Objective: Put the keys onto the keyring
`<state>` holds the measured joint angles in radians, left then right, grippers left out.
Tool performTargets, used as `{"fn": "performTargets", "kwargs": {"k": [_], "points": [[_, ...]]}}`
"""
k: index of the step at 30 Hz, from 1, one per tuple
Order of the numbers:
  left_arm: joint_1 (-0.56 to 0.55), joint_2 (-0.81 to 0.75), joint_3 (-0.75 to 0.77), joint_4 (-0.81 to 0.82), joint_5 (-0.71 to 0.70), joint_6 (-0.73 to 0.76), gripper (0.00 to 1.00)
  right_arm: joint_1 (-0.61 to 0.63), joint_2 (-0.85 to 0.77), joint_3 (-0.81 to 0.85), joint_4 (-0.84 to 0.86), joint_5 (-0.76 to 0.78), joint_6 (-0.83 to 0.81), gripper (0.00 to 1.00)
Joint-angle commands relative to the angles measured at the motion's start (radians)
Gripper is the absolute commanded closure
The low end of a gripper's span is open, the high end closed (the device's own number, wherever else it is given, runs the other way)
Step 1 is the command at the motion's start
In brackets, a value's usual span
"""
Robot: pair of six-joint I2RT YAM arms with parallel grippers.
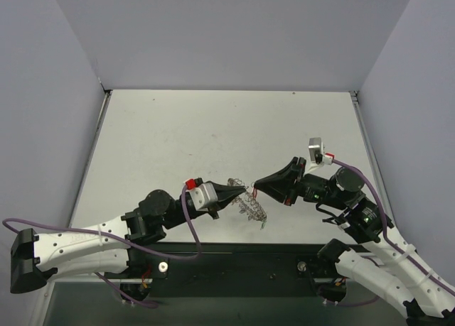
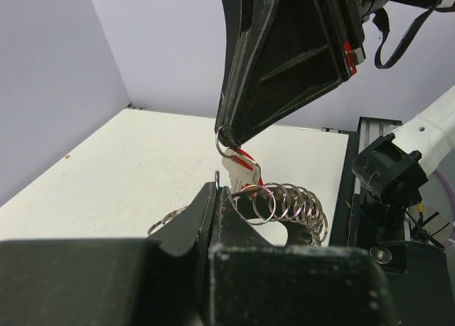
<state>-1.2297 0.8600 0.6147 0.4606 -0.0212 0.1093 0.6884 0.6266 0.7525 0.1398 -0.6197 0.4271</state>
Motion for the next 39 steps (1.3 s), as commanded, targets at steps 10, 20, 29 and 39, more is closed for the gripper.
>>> {"fn": "performTargets", "kwargs": {"k": [10,20,29,39], "points": [[0.001,0.024,0.020,0.165,-0.014,0.009,1.00,0.005,-0.004,-0.007,0.116,-0.038,0.019,1.00],[0.001,-0.003,0.031,0.095,-0.037,0.049,1.00,0.005,0.035,0.030,0.052,-0.115,-0.024,1.00],[-0.001,-0.084,0.085,-0.172,0.021,0.121,1.00,0.000,0.082,0.162,-0.190,-0.239,-0.157,1.00],[-0.001,-0.108,0.111,-0.257,0.201,0.151,1.00,0.000,0.173,0.186,-0.221,-0.417,-0.175,1.00]]}}
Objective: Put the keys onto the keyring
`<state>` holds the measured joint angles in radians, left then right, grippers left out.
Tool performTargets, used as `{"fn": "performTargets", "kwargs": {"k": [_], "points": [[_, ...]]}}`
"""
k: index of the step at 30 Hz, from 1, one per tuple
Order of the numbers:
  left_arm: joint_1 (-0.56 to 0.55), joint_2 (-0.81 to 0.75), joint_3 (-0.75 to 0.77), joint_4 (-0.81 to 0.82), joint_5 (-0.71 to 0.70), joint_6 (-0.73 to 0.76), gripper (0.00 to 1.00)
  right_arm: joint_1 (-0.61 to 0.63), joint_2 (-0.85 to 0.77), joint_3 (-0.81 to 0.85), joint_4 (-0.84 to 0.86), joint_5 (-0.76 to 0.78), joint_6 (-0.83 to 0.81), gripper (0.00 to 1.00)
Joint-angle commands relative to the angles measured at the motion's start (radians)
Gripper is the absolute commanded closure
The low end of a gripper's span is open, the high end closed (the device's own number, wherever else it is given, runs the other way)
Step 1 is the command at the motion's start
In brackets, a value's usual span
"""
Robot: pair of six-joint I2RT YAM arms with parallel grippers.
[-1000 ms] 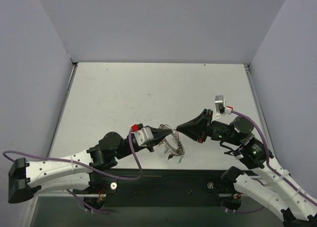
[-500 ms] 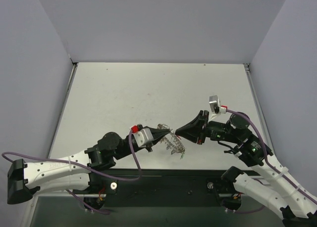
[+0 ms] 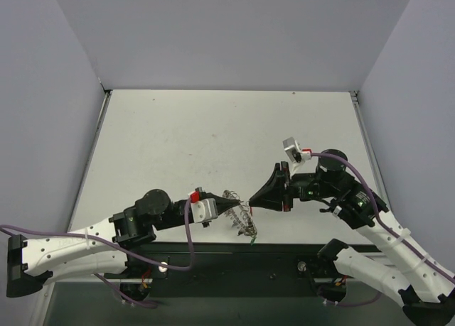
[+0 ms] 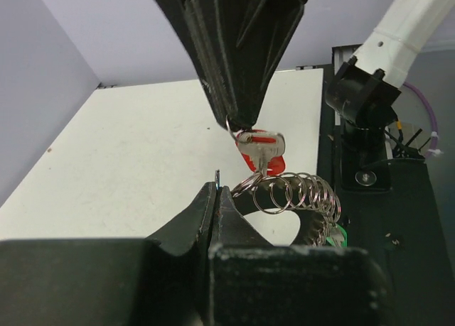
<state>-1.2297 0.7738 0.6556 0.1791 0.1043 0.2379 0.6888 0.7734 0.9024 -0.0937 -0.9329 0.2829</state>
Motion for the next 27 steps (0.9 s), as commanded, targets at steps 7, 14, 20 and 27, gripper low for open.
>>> {"fn": "performTargets", "kwargs": {"k": [7,14,20,27], "points": [[-0.001,-0.015,0.091,-0.001,0.126,0.040,1.00,-0.002,0.044,0.041,0.002,-0.147,-0.054,1.00],[-0.001,-0.022,0.095,-0.007,0.141,0.051,1.00,-0.002,0.063,0.047,-0.008,-0.175,-0.065,1.00],[-0.001,-0.013,0.099,0.000,0.156,0.052,1.00,-0.002,0.076,0.046,-0.011,-0.167,-0.070,1.00],[-0.001,-0.005,0.099,0.008,0.156,0.052,1.00,-0.002,0.070,0.039,-0.009,-0.141,-0.070,1.00]]}}
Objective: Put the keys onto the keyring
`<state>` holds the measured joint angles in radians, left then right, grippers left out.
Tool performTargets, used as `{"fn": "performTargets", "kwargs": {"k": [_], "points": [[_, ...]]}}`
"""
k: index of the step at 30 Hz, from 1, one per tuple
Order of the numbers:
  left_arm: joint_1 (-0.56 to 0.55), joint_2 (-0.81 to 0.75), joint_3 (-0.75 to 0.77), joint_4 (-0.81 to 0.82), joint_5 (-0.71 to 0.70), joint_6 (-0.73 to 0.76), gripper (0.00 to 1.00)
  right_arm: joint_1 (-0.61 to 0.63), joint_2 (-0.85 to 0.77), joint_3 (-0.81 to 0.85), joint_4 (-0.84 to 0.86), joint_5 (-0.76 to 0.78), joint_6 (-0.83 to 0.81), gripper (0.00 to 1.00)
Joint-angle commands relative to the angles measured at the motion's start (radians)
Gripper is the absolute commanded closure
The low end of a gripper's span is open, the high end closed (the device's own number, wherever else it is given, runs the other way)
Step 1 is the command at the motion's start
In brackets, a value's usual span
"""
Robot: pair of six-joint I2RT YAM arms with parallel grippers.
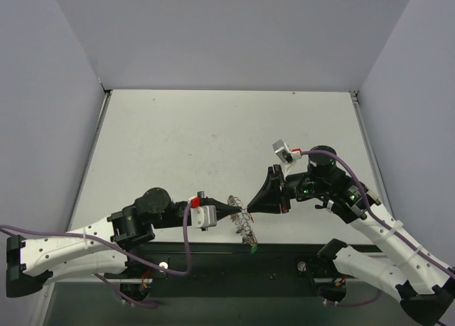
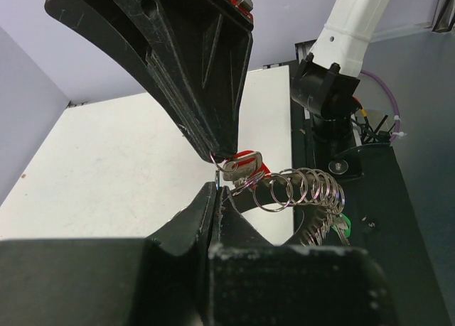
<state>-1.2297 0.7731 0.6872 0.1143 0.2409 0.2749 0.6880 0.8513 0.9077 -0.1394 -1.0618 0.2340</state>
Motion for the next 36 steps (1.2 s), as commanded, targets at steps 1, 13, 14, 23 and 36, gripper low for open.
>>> {"fn": "performTargets", "kwargs": {"k": [1,13,14,23,36], "points": [[-0.001,-0.003,0.067,0.076,0.020,0.014,1.00,-0.001,-0.008,0.034,0.038,-0.010,-0.021,1.00],[-0.002,0.011,0.061,0.111,0.037,-0.005,1.00,0.001,0.006,0.031,0.046,0.002,-0.012,1.00],[-0.002,0.012,0.064,0.111,0.038,-0.005,1.00,0.001,0.009,0.030,0.046,0.005,-0.012,1.00],[-0.001,-0.008,0.058,0.113,0.031,-0.006,1.00,-0.001,0.008,0.016,0.037,0.028,-0.015,1.00],[-0.001,-0.052,0.037,0.136,0.043,-0.028,1.00,-0.008,0.000,0.002,0.038,0.046,-0.018,1.00]]}}
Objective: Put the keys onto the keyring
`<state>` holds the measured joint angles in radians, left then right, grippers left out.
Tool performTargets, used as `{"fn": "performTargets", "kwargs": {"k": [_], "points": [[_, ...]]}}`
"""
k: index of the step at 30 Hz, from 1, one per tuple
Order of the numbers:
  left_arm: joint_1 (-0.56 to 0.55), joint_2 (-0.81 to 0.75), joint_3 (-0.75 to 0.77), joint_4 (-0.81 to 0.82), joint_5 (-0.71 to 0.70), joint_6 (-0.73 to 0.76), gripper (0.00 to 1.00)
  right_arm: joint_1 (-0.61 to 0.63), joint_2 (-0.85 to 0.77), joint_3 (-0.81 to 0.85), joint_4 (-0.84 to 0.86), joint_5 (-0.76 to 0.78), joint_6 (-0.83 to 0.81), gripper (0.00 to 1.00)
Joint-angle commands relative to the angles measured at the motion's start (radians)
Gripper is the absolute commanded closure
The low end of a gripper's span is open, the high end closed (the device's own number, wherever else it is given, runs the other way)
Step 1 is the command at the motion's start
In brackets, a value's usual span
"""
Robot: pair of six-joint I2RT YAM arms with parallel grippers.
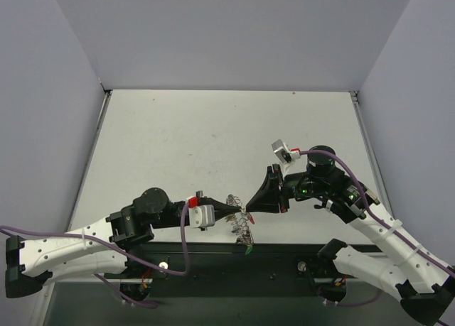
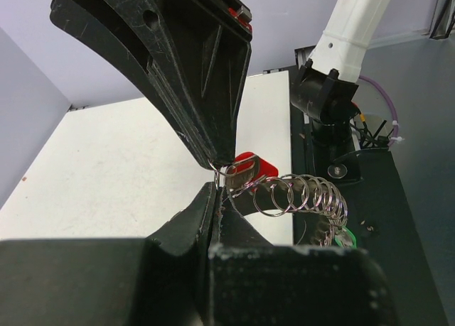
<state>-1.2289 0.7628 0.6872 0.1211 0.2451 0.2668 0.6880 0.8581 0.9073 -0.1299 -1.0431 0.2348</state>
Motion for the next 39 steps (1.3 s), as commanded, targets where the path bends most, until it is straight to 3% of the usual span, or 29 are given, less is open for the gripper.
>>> {"fn": "performTargets", "kwargs": {"k": [1,20,37,39], "points": [[-0.001,-0.045,0.035,0.135,0.042,-0.021,1.00,-0.008,-0.007,0.002,0.027,0.029,-0.019,1.00],[-0.001,-0.057,-0.003,0.258,0.091,-0.075,1.00,-0.008,-0.002,-0.010,0.029,0.046,-0.017,1.00],[-0.001,-0.007,-0.080,0.506,0.089,-0.110,1.00,-0.008,-0.007,-0.002,0.042,0.002,-0.012,1.00],[-0.001,-0.005,-0.084,0.528,0.086,-0.110,1.00,-0.008,-0.019,0.001,0.042,0.012,-0.009,0.96]]}}
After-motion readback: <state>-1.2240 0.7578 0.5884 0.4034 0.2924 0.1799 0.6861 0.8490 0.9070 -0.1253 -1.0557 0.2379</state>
